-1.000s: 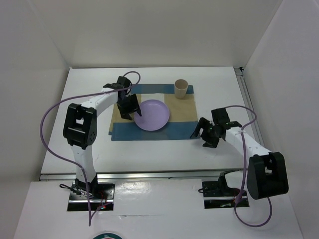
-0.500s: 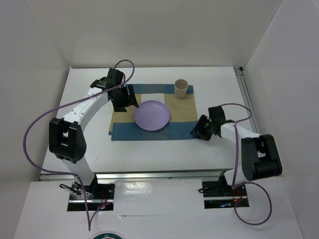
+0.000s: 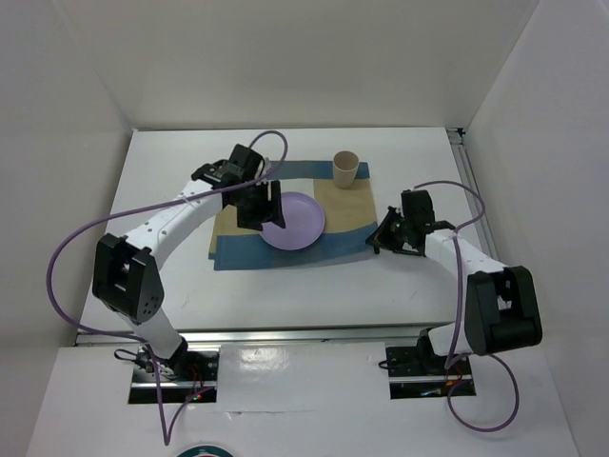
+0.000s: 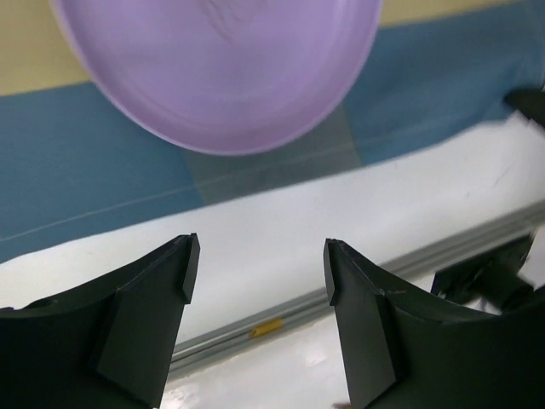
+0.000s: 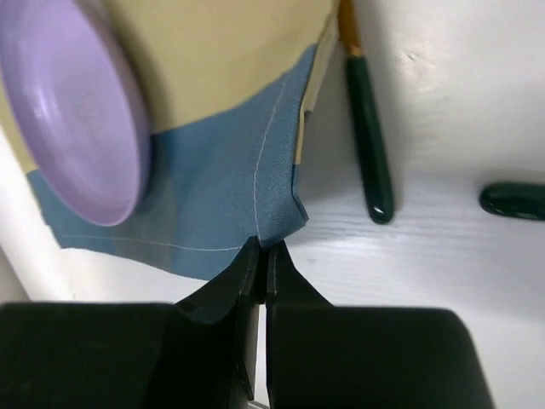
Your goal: Set the dinner table for one person
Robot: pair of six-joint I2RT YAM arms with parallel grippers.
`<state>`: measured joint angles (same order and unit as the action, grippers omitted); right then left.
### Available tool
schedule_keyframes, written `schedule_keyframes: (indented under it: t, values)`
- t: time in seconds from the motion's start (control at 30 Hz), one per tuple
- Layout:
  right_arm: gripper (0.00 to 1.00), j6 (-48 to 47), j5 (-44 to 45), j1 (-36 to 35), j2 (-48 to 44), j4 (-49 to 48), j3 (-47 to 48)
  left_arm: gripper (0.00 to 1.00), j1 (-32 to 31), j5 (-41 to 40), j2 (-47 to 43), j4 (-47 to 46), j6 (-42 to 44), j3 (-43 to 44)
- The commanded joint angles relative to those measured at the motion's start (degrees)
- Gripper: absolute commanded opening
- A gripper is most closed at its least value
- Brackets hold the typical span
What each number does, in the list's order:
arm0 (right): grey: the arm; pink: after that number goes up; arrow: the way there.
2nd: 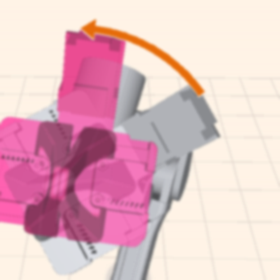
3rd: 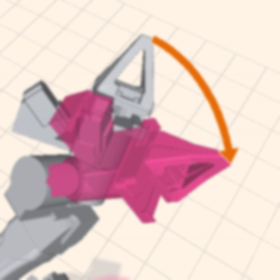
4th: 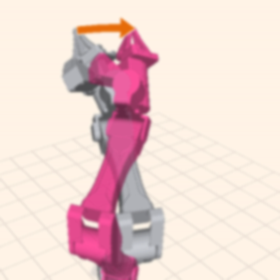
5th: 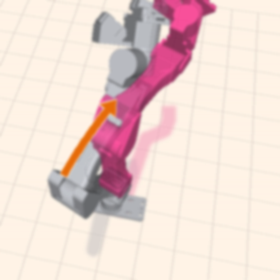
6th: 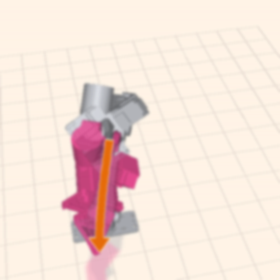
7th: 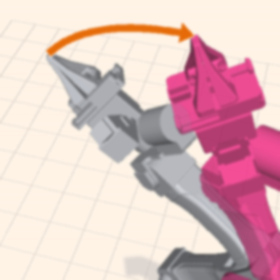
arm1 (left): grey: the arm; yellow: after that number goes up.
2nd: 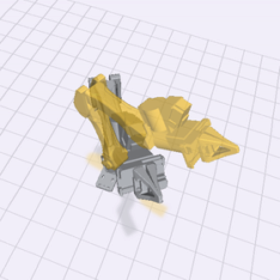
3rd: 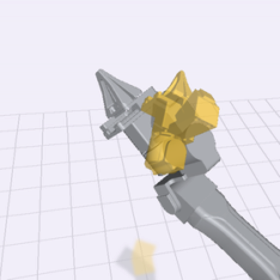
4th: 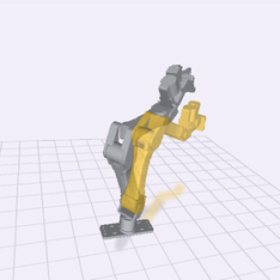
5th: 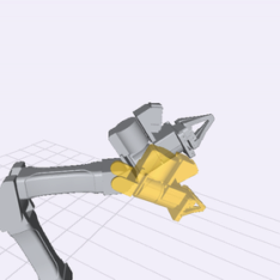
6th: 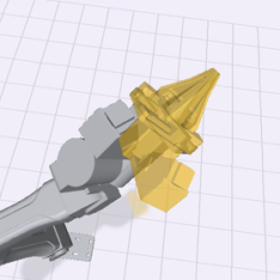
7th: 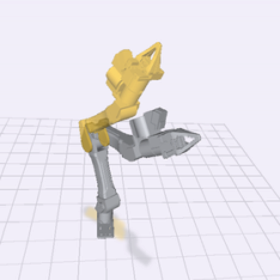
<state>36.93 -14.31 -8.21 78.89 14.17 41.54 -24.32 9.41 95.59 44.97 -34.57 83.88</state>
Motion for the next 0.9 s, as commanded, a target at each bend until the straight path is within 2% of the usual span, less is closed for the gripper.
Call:
schedule_keyframes:
  t: [0.0,0.17,0.33,0.37,0.43,0.47,0.5,0.53,0.6,0.73,0.77,0.83,0.87]
  values:
    - [0.0,-2.5,-2.9,0.3,-0.9,-0.2,3.3,0.77,-3.5,3.7,0.1,-0.6,3.7,-0.9]
    - [0.0,-3.5,-5.1,0.3,2.8,-0.7,6.8,0.77,-6.4,5.7,2.2,-2.4,4.2,-3.1]
    - [0.0,-4.1,-2.4,-0.2,6.2,6.1,8.7,0.74,-7.9,5.2,4.6,-2.4,4.8,-2.6]
    - [0.03,-4.1,-1.0,-0.8,6.2,7.0,8.7,0.73,-7.9,4.5,4.6,-2.4,4.8,-2.6]
    - [0.16,-4.7,-0.5,-1.3,5.6,9.1,6.4,0.73,-7.9,4.5,4.6,-1.9,4.8,-2.0]
    - [0.37,-5.5,1.2,-1.3,4.8,9.7,5.8,0.73,-7.9,4.0,4.6,-1.9,4.8,-1.4]
    - [0.5,-5.6,2.1,-1.3,3.8,10.7,5.8,0.73,-7.9,4.0,4.6,-1.3,4.8,-1.4]
    - [0.62,-6.3,3.4,-1.3,3.2,13.0,5.8,0.73,-7.9,3.9,4.6,-1.3,4.8,-0.7]
    - [0.77,-6.9,8.4,-1.3,1.6,15.4,6.4,0.73,-7.9,3.4,4.6,0.0,4.8,0.7]
    - [0.78,-7.4,15.2,-1.3,-2.6,18.0,10.1,0.73,-7.9,2.9,4.1,1.3,5.3,2.8]
    - [0.75,-8.0,16.8,-1.3,-2.6,18.0,11.0,0.73,-7.9,2.3,4.1,1.3,5.3,3.3]
    - [0.68,-8.0,18.5,-0.7,2.0,19.2,15.0,0.73,-7.9,2.3,4.1,1.3,5.3,3.3]
    - [0.68,-8.9,19.3,-0.7,4.0,19.2,16.3,0.73,-7.9,2.3,4.1,1.3,5.3,3.3]
